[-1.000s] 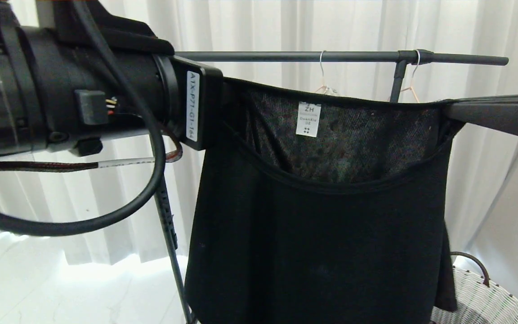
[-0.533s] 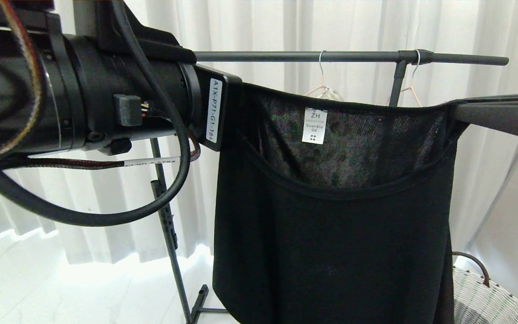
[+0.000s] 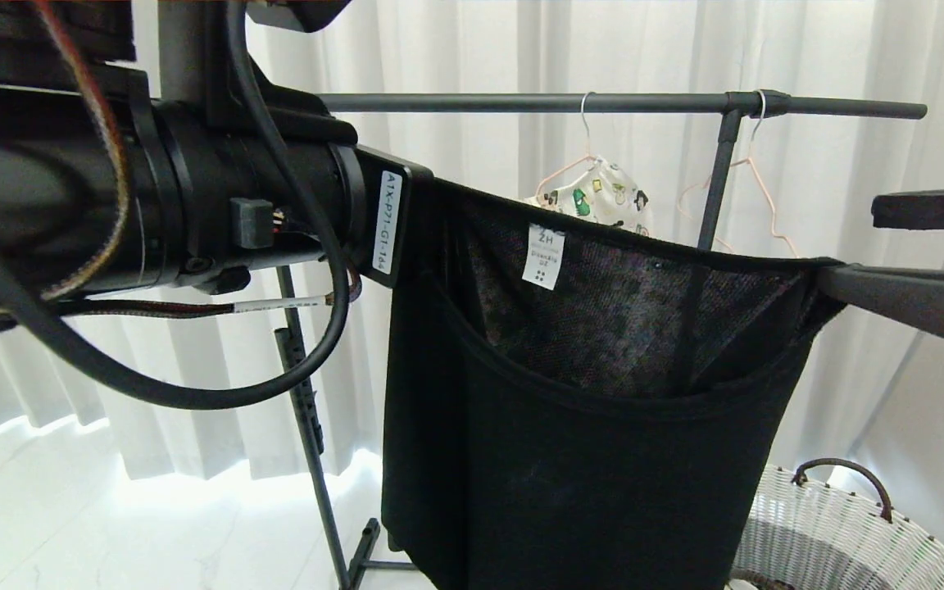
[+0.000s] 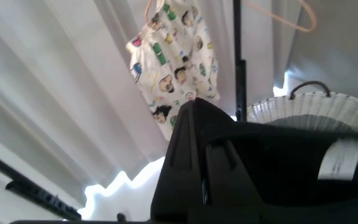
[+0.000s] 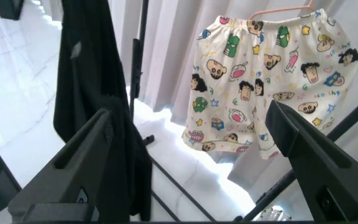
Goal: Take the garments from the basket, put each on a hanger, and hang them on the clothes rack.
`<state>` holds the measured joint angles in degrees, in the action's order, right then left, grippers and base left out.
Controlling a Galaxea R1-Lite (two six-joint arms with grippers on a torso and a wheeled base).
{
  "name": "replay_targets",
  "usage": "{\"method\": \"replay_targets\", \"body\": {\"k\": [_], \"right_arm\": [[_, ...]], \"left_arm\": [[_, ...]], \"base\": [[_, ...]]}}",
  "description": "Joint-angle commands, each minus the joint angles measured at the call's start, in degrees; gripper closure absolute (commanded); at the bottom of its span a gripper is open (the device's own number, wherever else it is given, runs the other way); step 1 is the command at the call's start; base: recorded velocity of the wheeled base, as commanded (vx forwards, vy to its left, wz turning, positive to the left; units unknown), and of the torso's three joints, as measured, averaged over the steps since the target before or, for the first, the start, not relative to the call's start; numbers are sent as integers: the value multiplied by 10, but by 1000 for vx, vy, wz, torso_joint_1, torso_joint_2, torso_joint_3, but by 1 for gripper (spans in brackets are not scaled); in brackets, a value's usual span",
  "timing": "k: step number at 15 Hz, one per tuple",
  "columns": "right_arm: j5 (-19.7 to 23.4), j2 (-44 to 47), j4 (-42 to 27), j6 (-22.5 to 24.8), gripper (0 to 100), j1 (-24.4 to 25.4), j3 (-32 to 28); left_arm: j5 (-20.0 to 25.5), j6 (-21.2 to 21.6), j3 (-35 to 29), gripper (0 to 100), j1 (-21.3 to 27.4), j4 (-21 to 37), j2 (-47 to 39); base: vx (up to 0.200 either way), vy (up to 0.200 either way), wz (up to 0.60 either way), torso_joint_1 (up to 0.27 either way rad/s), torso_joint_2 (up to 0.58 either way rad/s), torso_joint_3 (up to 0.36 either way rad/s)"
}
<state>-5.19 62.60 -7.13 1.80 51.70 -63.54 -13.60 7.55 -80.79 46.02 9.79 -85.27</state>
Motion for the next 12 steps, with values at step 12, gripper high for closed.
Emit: {"method": "replay_targets", "body": {"k": [12], "right_arm": [[-119, -70, -157, 141, 0, -426, 63]], "left_arm": [[-113, 1, 199, 100, -147, 0, 119]], "base": [[0, 0, 0, 0, 0, 0]]}}
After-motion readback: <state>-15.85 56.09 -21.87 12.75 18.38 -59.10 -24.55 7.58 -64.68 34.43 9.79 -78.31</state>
